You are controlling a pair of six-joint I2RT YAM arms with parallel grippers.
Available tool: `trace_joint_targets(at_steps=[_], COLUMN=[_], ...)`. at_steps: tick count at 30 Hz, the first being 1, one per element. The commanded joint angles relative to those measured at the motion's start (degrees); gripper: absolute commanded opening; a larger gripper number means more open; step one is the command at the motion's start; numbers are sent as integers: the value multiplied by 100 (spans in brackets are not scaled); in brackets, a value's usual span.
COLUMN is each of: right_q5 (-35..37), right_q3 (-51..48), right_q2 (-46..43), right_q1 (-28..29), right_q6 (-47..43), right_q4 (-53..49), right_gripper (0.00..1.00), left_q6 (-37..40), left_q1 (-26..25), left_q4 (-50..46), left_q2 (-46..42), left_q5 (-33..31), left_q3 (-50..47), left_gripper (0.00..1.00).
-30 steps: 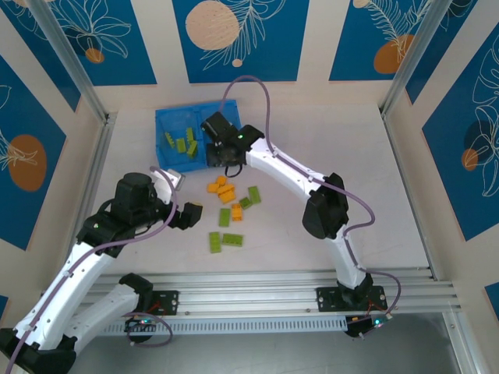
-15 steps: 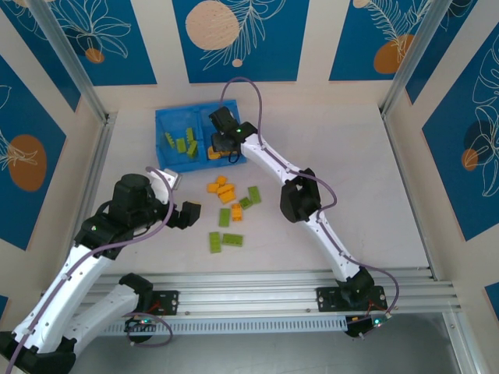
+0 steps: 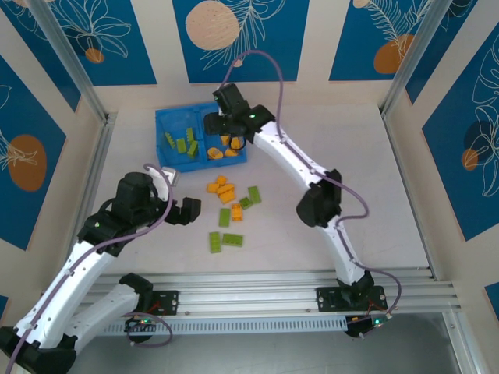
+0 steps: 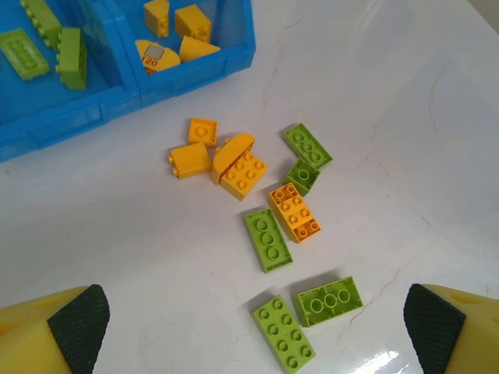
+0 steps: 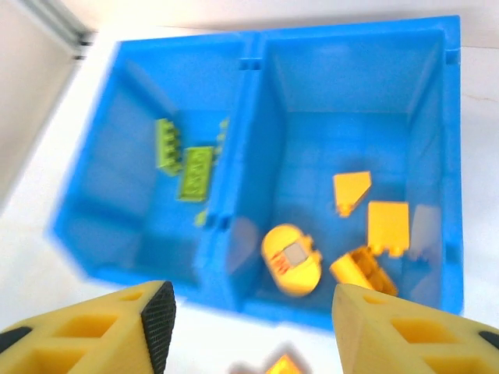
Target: Sort the legos into containers by color
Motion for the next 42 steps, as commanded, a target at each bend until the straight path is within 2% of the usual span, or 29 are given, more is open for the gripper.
trace_joint_targets(at_steps=[1,5,7,9,12,16,23,34,39,42], right_q5=[-1070,-1797,-2040,-2081,-1875,-2215,-2483,-2488,-2577,-2807], right_q3=[-895,-2819,-3615,-4290,-5038,-5709,-6052,-6061,-6096,-6126], right_q2=[-1257,-2764,-3351,-3822,-4350,-4765,-4918,-4924,-4944,-4950], right_q1=[-152,-360,-464,-558,-687,-923,-1133,-1178,-1178,-1178], right_q6=[356,373,410,490,686,803,852,813,874,804], right_q4=[-212,-74,-107,-267,-436,-362,-282,-315,-310,-318], right_gripper=[59,63,71,80,89,95,95,95,95,94], left_q6=[-787,-1998,-2675,-3165,-3560,-3985,-4220,-4068,-4026,-4122], left_q1=[-48,-48,-153,-471,-1108,-1672,-1813,-1820,-1818,-1815], left_q4=[-10,35,-52,-147,-268,-271,-141,361,458,466], left_q2=[175,471,647,865,1289,2118,3372,4038,4239,4290], left_q5=[-88,171,251,167,-308,-691,-903,-807,-827,-793], left_q3=[-83,-344,-505,-666,-762,-685,-350,-382,-468,-599], left_gripper=[100,100,99,98,96,91,75,71,67,62])
